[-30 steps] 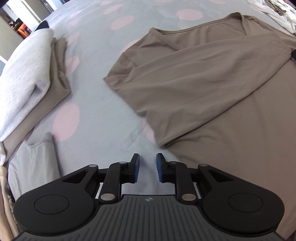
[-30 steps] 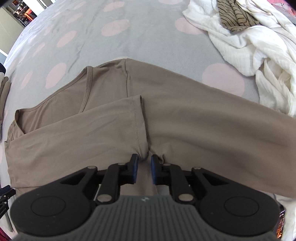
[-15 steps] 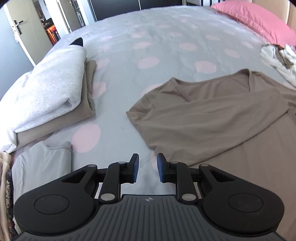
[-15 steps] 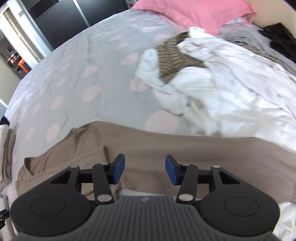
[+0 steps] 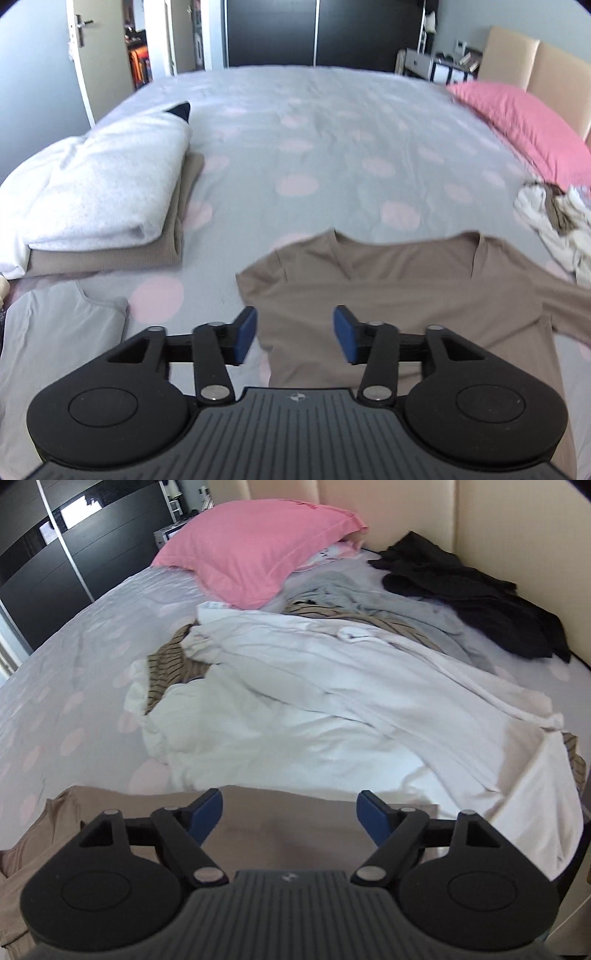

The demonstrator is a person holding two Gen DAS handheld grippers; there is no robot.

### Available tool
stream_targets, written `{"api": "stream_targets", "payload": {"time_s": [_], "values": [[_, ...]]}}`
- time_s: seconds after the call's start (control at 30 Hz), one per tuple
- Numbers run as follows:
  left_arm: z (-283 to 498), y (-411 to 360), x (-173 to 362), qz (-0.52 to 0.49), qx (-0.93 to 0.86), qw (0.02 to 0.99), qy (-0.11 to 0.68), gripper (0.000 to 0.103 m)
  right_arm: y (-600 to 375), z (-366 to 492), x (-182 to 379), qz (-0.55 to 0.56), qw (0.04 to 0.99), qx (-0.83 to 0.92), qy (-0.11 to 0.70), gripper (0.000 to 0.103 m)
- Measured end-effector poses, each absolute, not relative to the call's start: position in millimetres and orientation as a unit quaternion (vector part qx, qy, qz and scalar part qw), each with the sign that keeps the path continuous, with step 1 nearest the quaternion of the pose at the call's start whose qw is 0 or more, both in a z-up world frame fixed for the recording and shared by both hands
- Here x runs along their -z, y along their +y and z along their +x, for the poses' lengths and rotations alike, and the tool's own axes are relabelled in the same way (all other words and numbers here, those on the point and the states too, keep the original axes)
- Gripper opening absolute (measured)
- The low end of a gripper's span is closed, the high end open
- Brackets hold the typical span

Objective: Fold clothes

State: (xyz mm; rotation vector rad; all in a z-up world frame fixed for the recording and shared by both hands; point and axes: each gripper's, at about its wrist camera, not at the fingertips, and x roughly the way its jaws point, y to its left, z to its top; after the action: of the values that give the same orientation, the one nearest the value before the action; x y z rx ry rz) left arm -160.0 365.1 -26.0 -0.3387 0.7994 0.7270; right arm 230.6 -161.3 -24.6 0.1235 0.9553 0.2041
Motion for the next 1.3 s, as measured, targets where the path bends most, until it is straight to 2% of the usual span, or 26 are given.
{"api": "stream_targets", "payload": {"time_s": [0.2, 0.37, 0.53, 0.6, 0.67, 0.73, 0.8, 0.83, 0.9, 1.1, 1.3], "values": [[-150, 357, 28, -0.146, -0.343, 0.845, 0.383, 0.051, -216, 230, 33, 0.108, 0.887, -0.027, 0.449, 0.082], [-147, 350, 37, -0.130, -0.341, 0.841, 0.401, 0.051, -238, 235, 42, 0.116, 0.874, -0.026, 0.471, 0.080], [-146, 347, 43, -0.121, -0.339, 0.837, 0.412, 0.051, -243, 238, 56, 0.124, 0.862, -0.024, 0.490, 0.063], [-146, 346, 45, -0.115, -0.337, 0.837, 0.415, 0.051, -243, 241, 61, 0.126, 0.859, -0.026, 0.495, 0.062], [-146, 344, 45, -0.107, -0.335, 0.838, 0.417, 0.051, -242, 244, 67, 0.132, 0.853, -0.032, 0.503, 0.054], [-145, 342, 46, -0.100, -0.334, 0.838, 0.420, 0.051, -238, 244, 73, 0.131, 0.848, -0.037, 0.512, 0.037], [-144, 340, 47, -0.093, -0.332, 0.838, 0.423, 0.051, -230, 241, 73, 0.112, 0.853, -0.040, 0.508, 0.027], [-143, 339, 47, -0.090, -0.330, 0.838, 0.425, 0.051, -226, 239, 70, 0.099, 0.858, -0.038, 0.503, 0.015], [-142, 338, 47, -0.088, -0.328, 0.839, 0.425, 0.051, -222, 234, 61, 0.094, 0.865, -0.040, 0.491, 0.005], [-139, 335, 48, -0.087, -0.324, 0.839, 0.429, 0.051, -194, 216, 16, 0.095, 0.888, -0.089, 0.441, 0.003], [-139, 335, 43, -0.111, -0.315, 0.842, 0.425, 0.048, -128, 202, -14, 0.098, 0.876, -0.179, 0.438, 0.003]]}}
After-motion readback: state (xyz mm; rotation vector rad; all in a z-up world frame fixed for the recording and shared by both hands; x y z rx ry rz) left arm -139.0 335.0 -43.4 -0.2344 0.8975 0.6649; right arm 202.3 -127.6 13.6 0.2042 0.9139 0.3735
